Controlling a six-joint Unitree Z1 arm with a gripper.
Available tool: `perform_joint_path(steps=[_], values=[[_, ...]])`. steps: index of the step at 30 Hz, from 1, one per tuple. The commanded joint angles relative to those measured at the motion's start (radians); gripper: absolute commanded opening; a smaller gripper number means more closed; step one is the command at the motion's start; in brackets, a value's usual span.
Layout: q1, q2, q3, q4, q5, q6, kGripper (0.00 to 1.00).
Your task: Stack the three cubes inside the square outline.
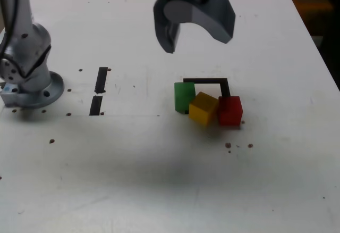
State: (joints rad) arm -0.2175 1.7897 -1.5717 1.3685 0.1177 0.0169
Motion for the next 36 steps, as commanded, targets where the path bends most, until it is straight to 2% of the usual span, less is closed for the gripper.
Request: perform_joint_path(steps=[1,8,22,36], values=[[0.002,0.022,-0.025,0.001,0.004,0.011,0.95],[0.033,0.101,-0.065,-0.007,-0.027,0.052,0.95],[0.054,0.187,-0.106,-0.052,-0.027,0.08,0.95],[0.058,0.295,-0.104,-0.114,-0.073,0.083,0.95]])
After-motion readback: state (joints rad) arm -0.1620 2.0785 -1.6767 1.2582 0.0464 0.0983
